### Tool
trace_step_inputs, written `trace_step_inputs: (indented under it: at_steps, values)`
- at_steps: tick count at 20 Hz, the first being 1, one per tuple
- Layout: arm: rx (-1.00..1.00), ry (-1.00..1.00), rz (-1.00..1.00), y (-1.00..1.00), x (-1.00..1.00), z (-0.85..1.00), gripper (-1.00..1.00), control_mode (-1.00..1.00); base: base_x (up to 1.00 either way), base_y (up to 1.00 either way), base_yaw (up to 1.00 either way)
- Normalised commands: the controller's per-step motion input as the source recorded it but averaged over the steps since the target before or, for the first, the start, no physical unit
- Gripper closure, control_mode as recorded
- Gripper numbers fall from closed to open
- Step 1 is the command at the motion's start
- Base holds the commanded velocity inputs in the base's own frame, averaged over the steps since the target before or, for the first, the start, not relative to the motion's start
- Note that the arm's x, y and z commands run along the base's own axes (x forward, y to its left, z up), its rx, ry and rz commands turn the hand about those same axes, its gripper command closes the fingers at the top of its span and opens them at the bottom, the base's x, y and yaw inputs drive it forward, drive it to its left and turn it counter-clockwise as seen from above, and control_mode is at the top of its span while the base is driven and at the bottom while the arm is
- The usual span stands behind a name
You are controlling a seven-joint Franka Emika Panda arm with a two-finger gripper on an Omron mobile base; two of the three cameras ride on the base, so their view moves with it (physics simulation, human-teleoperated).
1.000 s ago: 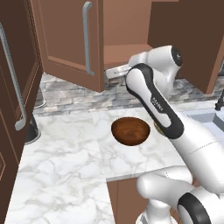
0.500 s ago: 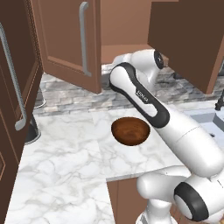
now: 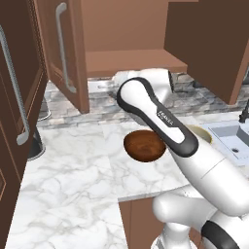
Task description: Open the cabinet. Pick the bowls from the counter and place them in the cabinet. Then close the cabinet.
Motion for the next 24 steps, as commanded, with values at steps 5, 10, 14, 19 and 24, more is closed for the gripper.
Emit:
trace_step_inputs:
  at_steps: [5,10,14,19,24]
  values:
    - [0.08,0.00,0.10,1.00,-0.52,0.00,-1.00,-1.00,0.00,0.00,0.00]
    - [0.00,0.00,-0.04,1.00,-0.03,0.00,-1.00,-1.00,0.00,0.00,0.00]
    - [-0.01,0.13,-0.03,0.80,0.12,0.00,-1.00,-1.00,0.00,0.00,0.00]
    - [0.01,0.33,0.03,-0.17,0.11,0.23,-1.00,-1.00,0.00,0.00,0.00]
    - [0.00,0.17,-0.26,-0.32,-0.27,0.18,-1.00,-1.00,0.00,0.00,0.00]
